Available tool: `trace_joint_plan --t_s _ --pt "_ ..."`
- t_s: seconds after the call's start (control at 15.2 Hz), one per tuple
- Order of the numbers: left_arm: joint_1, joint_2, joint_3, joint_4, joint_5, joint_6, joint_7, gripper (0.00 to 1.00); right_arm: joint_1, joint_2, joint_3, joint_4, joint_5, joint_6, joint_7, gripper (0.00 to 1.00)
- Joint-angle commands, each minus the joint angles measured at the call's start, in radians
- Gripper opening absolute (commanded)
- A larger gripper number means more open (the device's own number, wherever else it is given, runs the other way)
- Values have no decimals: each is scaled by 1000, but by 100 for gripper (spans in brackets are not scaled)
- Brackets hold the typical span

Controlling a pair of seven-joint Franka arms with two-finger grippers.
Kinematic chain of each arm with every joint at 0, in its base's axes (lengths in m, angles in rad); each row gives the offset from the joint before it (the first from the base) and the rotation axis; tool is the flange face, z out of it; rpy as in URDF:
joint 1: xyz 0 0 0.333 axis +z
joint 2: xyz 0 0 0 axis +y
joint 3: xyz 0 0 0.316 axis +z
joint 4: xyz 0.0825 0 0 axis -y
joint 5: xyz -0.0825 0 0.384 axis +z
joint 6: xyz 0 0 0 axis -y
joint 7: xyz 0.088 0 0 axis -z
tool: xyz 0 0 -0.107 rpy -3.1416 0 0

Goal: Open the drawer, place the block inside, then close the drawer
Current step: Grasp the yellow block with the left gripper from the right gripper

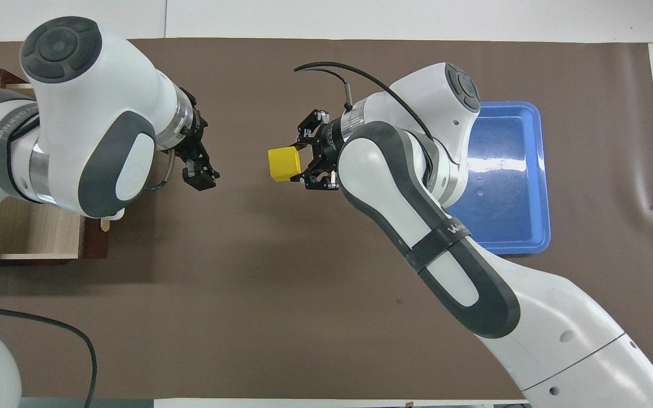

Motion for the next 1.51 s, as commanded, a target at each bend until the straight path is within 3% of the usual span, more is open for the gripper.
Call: trace_joint_plan --t_s 0.0,0.13,0.53,1.05,1.12,1.25,1.38,1.45 --pt "-71 64 16 33 10 16 -57 100 6 16 1 26 -7 30 30 0" --pt "-120 113 14 51 52 24 -66 100 12 16 1 26 -7 33 30 0" --pt "-124 116 14 50 59 102 -66 100 12 16 1 26 -7 35 30 0" --pt "-141 112 14 22 76 101 -66 97 13 16 1 23 -6 61 29 0" --pt "-146 108 14 17 78 98 -66 86 15 16 1 22 -6 65 29 0" --pt "-152 105 14 13 79 92 -66 53 13 16 1 20 -6 64 29 0" --pt "-154 107 14 13 87 92 -66 12 15 16 1 20 -6 64 29 0" --pt "-152 107 14 13 98 93 -65 0 13 16 1 20 -6 64 30 0"
